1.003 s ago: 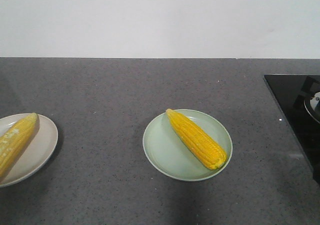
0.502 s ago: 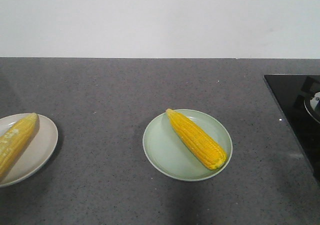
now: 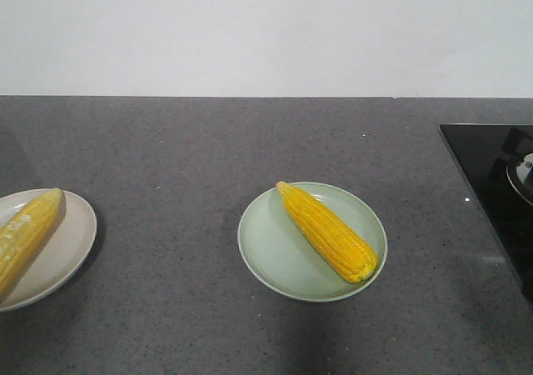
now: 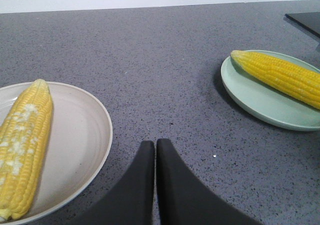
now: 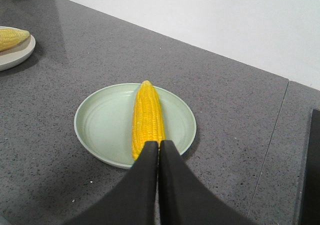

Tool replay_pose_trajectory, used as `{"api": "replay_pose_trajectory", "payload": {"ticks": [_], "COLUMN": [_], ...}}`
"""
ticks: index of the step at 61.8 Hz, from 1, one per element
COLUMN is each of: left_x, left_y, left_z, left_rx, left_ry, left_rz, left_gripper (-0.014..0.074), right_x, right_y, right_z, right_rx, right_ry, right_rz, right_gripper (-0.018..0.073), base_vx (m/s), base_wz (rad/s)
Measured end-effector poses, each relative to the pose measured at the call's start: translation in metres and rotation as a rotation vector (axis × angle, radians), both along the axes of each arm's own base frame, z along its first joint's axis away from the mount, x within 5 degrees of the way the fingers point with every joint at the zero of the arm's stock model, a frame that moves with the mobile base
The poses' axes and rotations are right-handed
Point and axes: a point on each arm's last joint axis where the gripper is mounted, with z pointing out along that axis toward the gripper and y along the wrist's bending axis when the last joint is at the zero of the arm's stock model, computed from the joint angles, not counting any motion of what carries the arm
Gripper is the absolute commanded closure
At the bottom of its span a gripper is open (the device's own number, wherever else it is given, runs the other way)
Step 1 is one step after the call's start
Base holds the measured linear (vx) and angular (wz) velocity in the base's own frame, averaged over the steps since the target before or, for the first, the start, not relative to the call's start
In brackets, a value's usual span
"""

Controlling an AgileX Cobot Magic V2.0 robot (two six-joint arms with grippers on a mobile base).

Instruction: Distribute corn equally

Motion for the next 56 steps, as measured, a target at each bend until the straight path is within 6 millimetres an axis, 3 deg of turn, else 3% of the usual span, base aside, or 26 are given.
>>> {"api": "replay_pose_trajectory", "payload": {"ticks": [18, 43, 56], "left_x": [0.002, -0.011, -0.022], "left_y": [0.008, 0.024, 0.025], "left_z": [-0.013, -0.088, -0.089], "left_rx": [0.145, 0.164, 0.205], "left_ry": [-0.031, -0.301, -0.431], "left_rz": [0.042, 0.212, 0.220], "left_gripper": [0.0603, 0.0603, 0.0603], "right_x": [0.000, 0.000, 0.000], "right_y": [0.000, 0.000, 0.000], "right_z": [0.000, 0.000, 0.000], "right_rx": [0.000, 0.000, 0.000], "right_ry": [-0.001, -0.001, -0.001], "right_rz": [0.000, 0.000, 0.000], "right_gripper": [0.0564, 0.0564, 0.0564], "base_vx": [0.00, 0.00, 0.00], "base_wz": [0.00, 0.00, 0.00]}}
